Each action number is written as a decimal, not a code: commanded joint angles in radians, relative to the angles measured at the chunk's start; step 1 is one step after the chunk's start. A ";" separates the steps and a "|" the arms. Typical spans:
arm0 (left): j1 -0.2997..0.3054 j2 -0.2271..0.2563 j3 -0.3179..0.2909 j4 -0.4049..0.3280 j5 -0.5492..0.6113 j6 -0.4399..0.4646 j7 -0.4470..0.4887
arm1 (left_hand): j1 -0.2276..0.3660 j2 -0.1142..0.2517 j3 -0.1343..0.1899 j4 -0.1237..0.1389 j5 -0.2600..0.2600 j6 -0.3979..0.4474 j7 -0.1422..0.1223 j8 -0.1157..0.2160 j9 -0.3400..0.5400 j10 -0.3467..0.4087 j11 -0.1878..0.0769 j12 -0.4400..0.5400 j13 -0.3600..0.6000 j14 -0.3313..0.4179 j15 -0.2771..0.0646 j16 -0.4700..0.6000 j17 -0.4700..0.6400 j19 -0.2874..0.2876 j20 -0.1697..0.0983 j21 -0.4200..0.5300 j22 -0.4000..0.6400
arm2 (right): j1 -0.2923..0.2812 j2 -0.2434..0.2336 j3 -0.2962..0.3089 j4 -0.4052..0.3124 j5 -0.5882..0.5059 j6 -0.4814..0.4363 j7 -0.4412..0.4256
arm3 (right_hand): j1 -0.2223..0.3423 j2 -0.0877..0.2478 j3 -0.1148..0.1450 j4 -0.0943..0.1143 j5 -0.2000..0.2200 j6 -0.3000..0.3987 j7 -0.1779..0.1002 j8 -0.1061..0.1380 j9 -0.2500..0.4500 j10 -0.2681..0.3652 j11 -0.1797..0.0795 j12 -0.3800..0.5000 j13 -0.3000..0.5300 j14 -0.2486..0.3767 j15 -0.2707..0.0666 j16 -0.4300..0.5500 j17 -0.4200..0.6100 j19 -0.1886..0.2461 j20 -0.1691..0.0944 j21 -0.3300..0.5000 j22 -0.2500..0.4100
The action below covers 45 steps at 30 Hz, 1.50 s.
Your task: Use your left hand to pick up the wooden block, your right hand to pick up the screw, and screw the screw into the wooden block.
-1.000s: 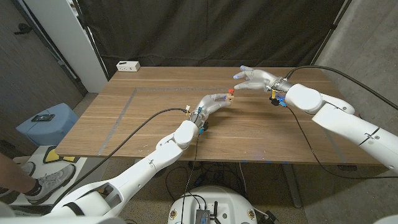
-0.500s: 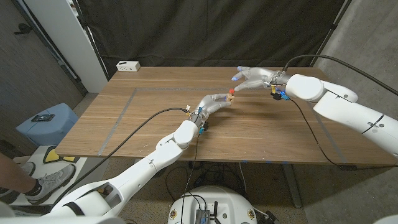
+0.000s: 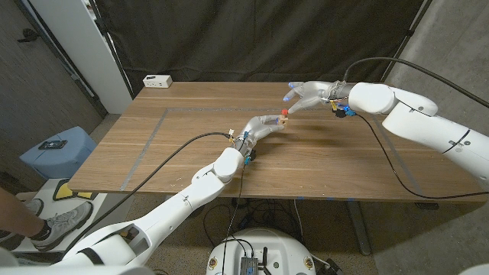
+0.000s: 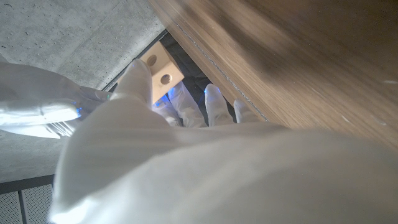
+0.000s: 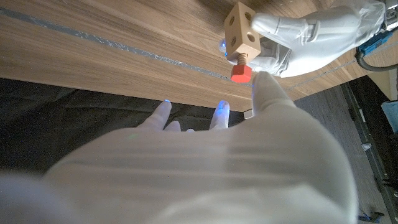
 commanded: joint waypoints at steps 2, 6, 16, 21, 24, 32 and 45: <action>-0.001 0.000 0.000 0.003 -0.003 -0.002 -0.006 | 0.002 0.010 0.002 0.006 0.004 0.011 0.000 0.004 0.005 0.003 -0.001 -0.001 0.002 0.000 -0.094 0.000 0.002 -0.001 0.002 0.006 0.002 | 0.066 0.023 -0.052 -0.009 -0.108 -0.036 0.105 | 0.018 0.004 0.016 0.000 0.008 0.019 -0.002 0.008 0.000 -0.007 0.001 0.001 0.003 0.005 -0.002 0.005 0.003 0.002 -0.006 0.004 0.002; -0.001 -0.001 0.001 0.004 -0.002 -0.003 -0.005 | 0.002 0.011 0.002 0.006 0.004 0.008 0.001 0.003 0.005 0.003 -0.001 -0.001 0.002 0.000 -0.094 0.000 0.002 -0.001 0.003 0.006 0.002 | 0.073 0.032 -0.057 -0.006 -0.123 -0.037 0.117 | 0.020 0.003 0.019 0.000 0.010 0.034 -0.001 0.014 0.001 -0.005 0.003 0.003 0.003 0.006 -0.001 0.006 0.004 0.002 -0.006 0.004 0.002; 0.000 -0.001 -0.001 0.002 -0.001 -0.002 0.001 | 0.004 0.010 0.002 0.005 0.004 0.008 -0.001 0.003 0.005 0.004 -0.001 -0.001 0.002 0.000 -0.094 0.000 0.002 -0.001 0.003 0.006 0.002 | 0.088 0.058 -0.071 0.016 -0.140 -0.023 0.142 | 0.020 0.001 0.021 0.003 0.012 0.053 0.001 0.021 0.002 0.000 0.001 0.005 0.003 0.011 0.009 0.008 0.005 0.007 -0.005 0.006 0.002; -0.001 -0.003 -0.001 0.006 -0.001 -0.007 0.001 | 0.004 0.010 0.002 0.005 0.004 0.009 -0.001 0.003 0.005 0.004 -0.001 -0.001 0.002 0.001 -0.094 0.000 0.002 -0.001 0.003 0.006 0.002 | 0.096 0.064 -0.079 0.017 -0.155 -0.032 0.157 | 0.020 -0.001 0.022 0.004 0.012 0.060 0.003 0.024 0.003 0.000 0.004 0.006 0.003 0.013 0.014 0.009 0.005 0.009 -0.006 0.007 0.002; -0.003 -0.004 -0.001 0.009 0.000 -0.009 0.001 | 0.003 0.010 0.002 0.005 0.004 0.008 0.000 0.002 0.005 0.004 -0.001 0.000 0.002 0.000 -0.093 0.000 0.002 -0.001 0.003 0.006 0.002 | 0.095 0.066 -0.079 0.018 -0.156 -0.033 0.160 | 0.020 -0.001 0.023 0.005 0.012 0.061 0.005 0.024 0.004 0.001 0.005 0.006 0.003 0.014 0.015 0.009 0.005 0.009 -0.006 0.006 0.002; -0.004 -0.001 -0.001 0.008 0.001 -0.007 -0.002 | 0.004 0.009 0.001 0.005 0.004 0.009 -0.001 0.003 0.005 0.004 -0.001 0.000 0.002 0.001 -0.095 0.000 0.001 0.000 0.003 0.007 0.002 | 0.092 0.070 -0.080 0.017 -0.171 -0.047 0.158 | 0.017 -0.002 0.024 0.007 0.012 0.069 0.005 0.028 0.006 0.003 0.006 0.007 0.003 0.015 0.017 0.009 0.006 0.009 -0.005 0.006 0.003; -0.002 0.000 0.001 0.002 0.000 -0.002 -0.006 | 0.003 0.010 0.001 0.006 0.004 0.011 0.000 0.003 0.005 0.003 -0.001 -0.001 0.002 0.001 -0.094 0.000 0.002 -0.001 0.002 0.006 0.002 | 0.083 0.070 -0.080 0.020 -0.183 -0.059 0.150 | 0.016 -0.005 0.028 0.009 0.010 0.106 0.002 0.048 0.014 0.014 0.003 0.010 0.003 0.025 0.021 0.013 0.008 0.015 -0.008 0.008 0.003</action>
